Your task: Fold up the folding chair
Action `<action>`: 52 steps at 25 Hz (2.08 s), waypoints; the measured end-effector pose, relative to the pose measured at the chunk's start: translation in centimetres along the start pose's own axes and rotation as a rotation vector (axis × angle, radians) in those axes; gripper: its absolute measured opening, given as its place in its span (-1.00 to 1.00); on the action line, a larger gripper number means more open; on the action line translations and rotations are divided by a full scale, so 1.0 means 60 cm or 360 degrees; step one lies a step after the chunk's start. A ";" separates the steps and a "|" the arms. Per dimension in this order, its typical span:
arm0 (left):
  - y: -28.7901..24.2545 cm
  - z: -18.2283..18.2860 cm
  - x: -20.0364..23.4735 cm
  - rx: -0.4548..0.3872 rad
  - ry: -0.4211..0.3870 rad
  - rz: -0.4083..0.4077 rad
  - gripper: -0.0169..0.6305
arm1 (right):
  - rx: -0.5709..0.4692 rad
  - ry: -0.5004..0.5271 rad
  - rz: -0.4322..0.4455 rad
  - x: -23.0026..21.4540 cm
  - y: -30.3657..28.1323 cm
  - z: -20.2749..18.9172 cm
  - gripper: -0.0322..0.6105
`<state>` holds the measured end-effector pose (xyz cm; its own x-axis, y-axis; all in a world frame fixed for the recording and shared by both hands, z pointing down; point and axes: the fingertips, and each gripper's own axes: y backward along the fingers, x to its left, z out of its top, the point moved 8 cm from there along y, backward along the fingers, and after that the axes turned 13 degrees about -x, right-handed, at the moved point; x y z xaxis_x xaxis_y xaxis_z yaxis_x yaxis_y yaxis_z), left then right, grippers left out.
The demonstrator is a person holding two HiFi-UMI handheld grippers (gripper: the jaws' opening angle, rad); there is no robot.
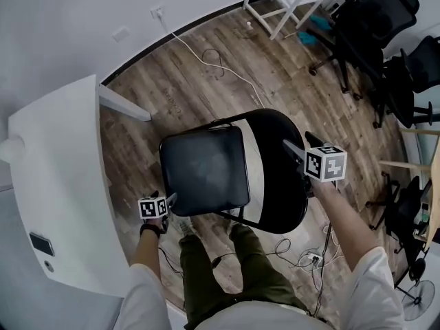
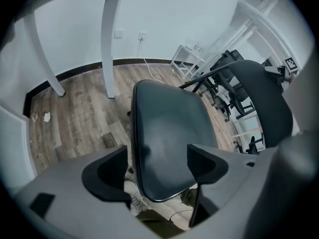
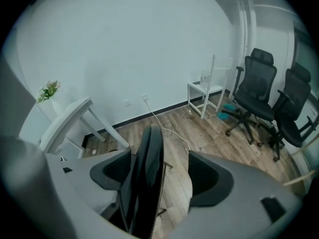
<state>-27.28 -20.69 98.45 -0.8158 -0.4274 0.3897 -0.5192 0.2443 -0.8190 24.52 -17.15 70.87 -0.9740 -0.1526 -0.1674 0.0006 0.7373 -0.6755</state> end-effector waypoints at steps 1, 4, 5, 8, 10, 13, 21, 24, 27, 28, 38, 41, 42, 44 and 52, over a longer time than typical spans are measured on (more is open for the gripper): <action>-0.017 0.000 0.010 0.0009 0.0007 -0.0017 0.18 | 0.0029 -0.0029 0.0009 -0.004 -0.007 0.001 0.25; -0.071 0.001 0.033 0.0039 0.0034 -0.0085 0.19 | 0.0114 -0.0123 0.0039 -0.015 -0.027 0.009 0.24; -0.090 0.002 0.041 0.0055 0.0052 -0.0114 0.20 | 0.0145 -0.0146 0.0053 -0.017 -0.035 0.014 0.24; -0.137 0.001 0.062 0.0083 0.0141 -0.0228 0.21 | 0.0244 -0.0191 0.0101 -0.018 -0.057 0.019 0.24; -0.159 -0.007 0.077 0.0062 0.0198 -0.0288 0.25 | 0.0293 -0.0188 0.0129 -0.018 -0.066 0.018 0.23; -0.185 -0.026 0.103 0.0077 0.0317 -0.0404 0.38 | 0.0383 -0.0203 0.0196 -0.021 -0.079 0.015 0.23; -0.219 -0.054 0.117 0.0068 0.0705 -0.0851 0.35 | 0.0487 -0.0414 0.0564 -0.001 -0.098 0.012 -0.63; -0.219 -0.050 0.115 0.0089 0.0697 -0.0866 0.32 | 0.0454 -0.0358 0.0657 0.005 -0.104 0.021 -0.68; -0.214 -0.052 0.109 0.0104 0.0697 -0.0832 0.31 | 0.0479 -0.0399 0.0612 0.003 -0.102 0.017 -0.69; -0.211 -0.052 0.107 0.0101 0.0694 -0.0817 0.31 | 0.0482 -0.0400 0.0615 0.005 -0.102 0.018 -0.69; -0.154 -0.015 0.011 0.0094 0.0597 -0.0641 0.29 | 0.0526 -0.0440 0.0480 0.007 -0.051 0.060 -0.68; -0.123 0.007 -0.051 0.0085 0.0554 -0.0592 0.28 | 0.0531 -0.0426 0.0453 -0.001 -0.028 0.084 -0.67; -0.111 0.014 -0.071 0.0080 0.0546 -0.0579 0.28 | 0.0533 -0.0420 0.0444 -0.003 -0.020 0.091 -0.67; -0.089 0.029 -0.112 0.0068 0.0528 -0.0562 0.28 | 0.0537 -0.0411 0.0426 -0.008 -0.004 0.105 -0.67; -0.018 0.077 -0.283 0.0045 0.0465 -0.0526 0.29 | 0.0554 -0.0379 0.0368 -0.037 0.052 0.148 -0.67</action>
<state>-11.67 -17.75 90.78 -0.6468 -0.2135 0.7322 -0.7606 0.1103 -0.6398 28.71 -20.35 62.78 -0.8605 -0.1869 -0.4740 0.3265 0.5118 -0.7946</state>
